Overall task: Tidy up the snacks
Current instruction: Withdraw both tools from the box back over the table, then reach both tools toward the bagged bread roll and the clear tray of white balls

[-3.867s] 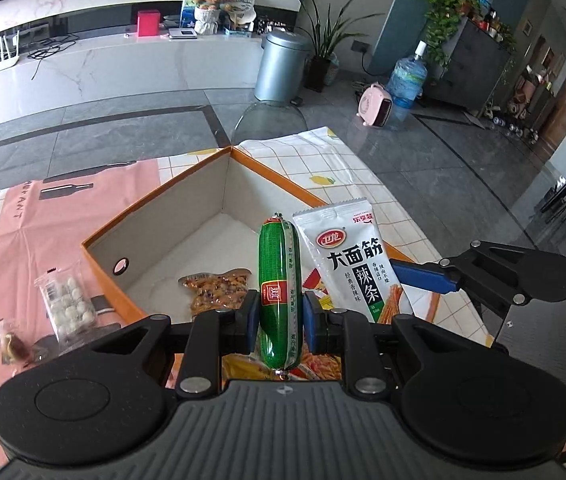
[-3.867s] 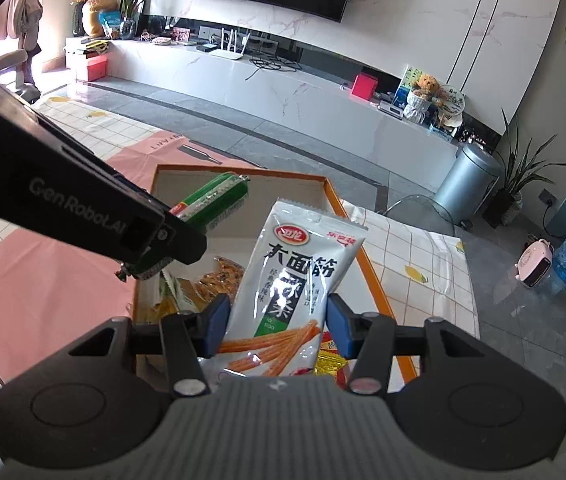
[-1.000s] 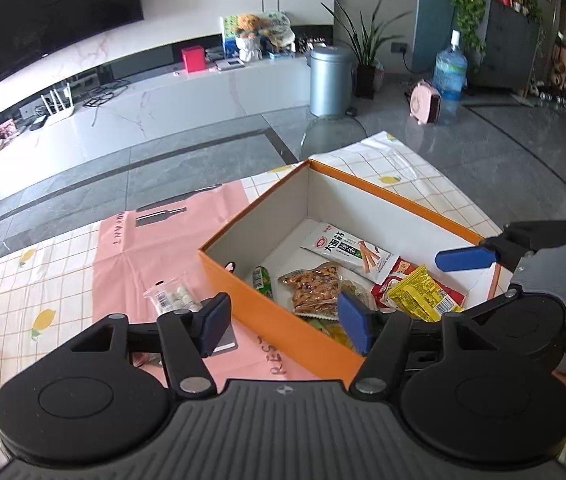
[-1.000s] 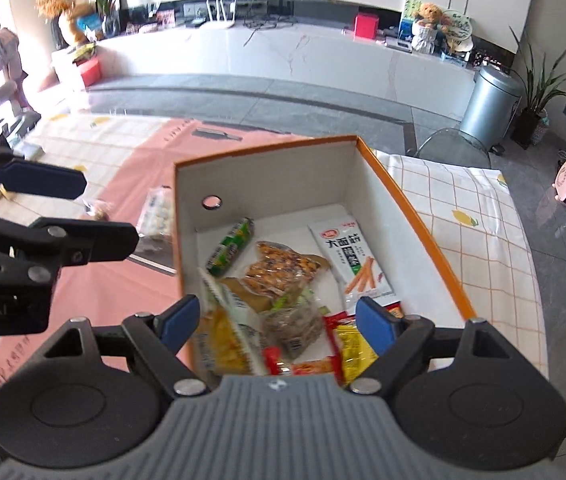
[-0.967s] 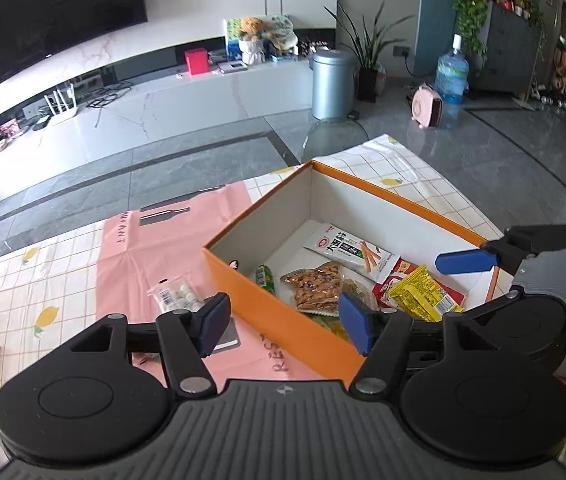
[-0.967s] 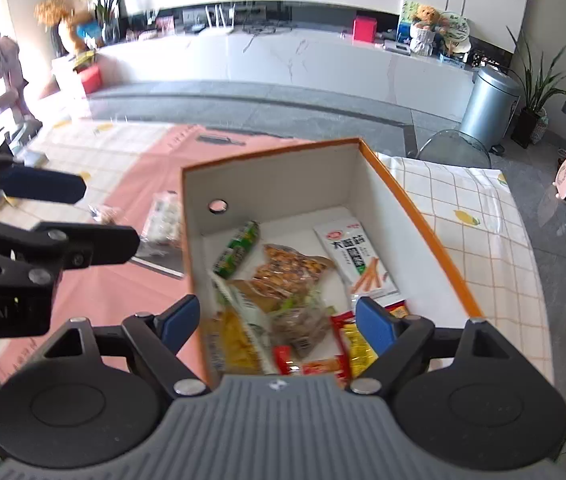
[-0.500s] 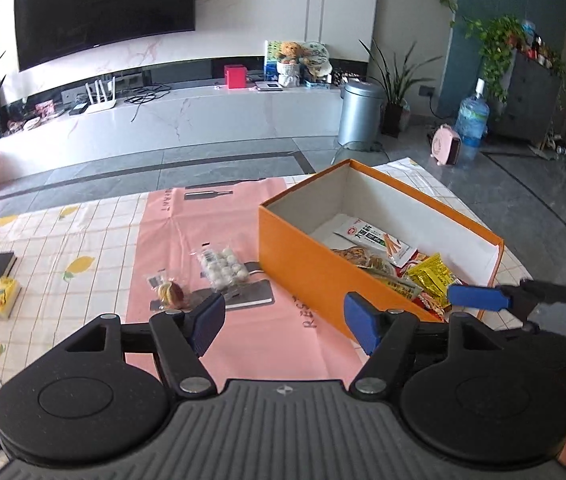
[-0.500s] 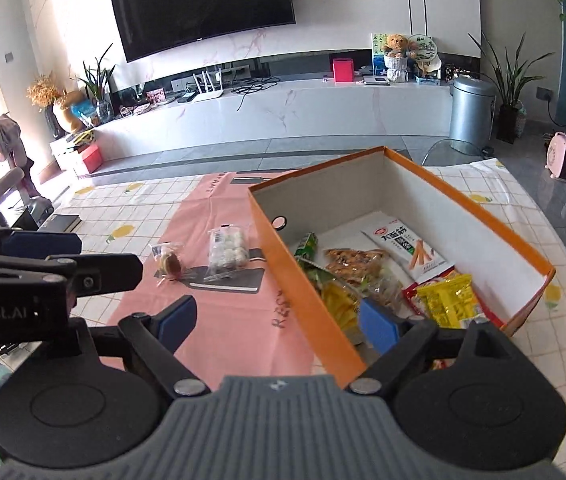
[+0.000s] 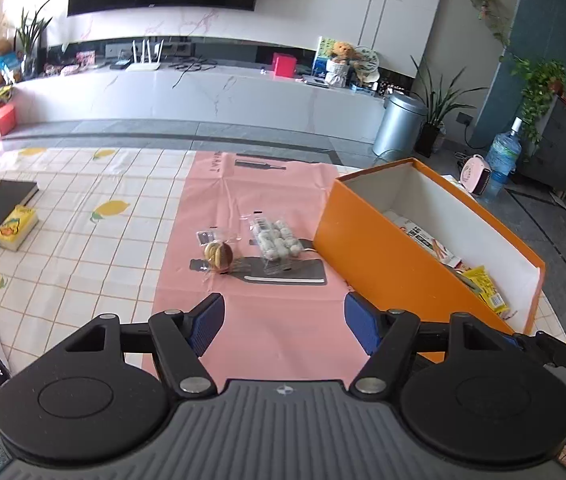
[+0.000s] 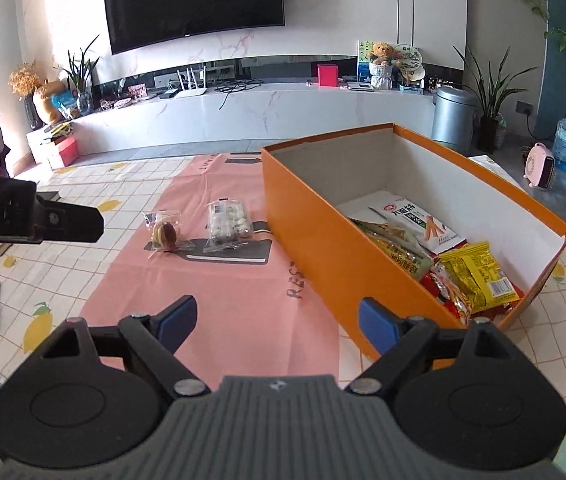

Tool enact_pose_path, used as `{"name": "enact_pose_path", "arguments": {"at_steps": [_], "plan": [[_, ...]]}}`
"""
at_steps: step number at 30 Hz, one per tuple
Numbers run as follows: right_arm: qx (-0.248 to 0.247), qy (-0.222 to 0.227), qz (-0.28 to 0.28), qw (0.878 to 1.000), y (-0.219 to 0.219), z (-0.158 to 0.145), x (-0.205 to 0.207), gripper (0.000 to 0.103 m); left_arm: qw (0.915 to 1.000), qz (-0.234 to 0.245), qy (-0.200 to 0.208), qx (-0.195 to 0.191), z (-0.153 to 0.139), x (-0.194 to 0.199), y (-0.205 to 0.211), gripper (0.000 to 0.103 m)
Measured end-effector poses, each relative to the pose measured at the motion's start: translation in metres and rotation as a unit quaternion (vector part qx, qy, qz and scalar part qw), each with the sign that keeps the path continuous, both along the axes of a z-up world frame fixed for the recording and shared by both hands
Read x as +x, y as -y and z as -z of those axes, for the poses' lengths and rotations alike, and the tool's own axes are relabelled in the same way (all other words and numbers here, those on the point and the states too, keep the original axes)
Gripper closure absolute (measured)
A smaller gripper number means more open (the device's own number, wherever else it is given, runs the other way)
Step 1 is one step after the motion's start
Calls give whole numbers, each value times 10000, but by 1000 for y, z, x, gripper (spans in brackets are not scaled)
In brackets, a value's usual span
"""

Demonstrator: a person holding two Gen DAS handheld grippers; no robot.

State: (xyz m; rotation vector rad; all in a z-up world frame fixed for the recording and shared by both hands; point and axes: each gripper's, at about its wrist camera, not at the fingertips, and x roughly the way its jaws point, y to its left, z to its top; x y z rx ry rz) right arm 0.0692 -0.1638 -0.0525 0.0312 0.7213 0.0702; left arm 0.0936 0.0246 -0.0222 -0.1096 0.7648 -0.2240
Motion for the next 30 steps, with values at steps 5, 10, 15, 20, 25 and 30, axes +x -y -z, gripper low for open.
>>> {"name": "enact_pose_path", "arguments": {"at_steps": [5,10,15,20,25,30], "plan": [[-144,-8,-209,9997,-15,5,20,24,9993,-159,-271,-222,13,21,-14,23],[-319,6,-397,9987,-31,10,43,26,9977,-300,-495,-361,25,43,-25,24],[-311,-156,-488,9982,-38,23,69,31,9960,-355,-722,-390,42,67,-29,25],[-369,-282,-600,9971,-43,37,94,32,9944,-455,-867,-404,56,88,-37,26],[-359,-347,-676,9965,-49,51,122,36,9935,-512,-912,-439,72,112,-39,26],[-436,-338,-853,9948,-57,68,149,44,9943,-571,-784,-445,88,131,-39,26]]}}
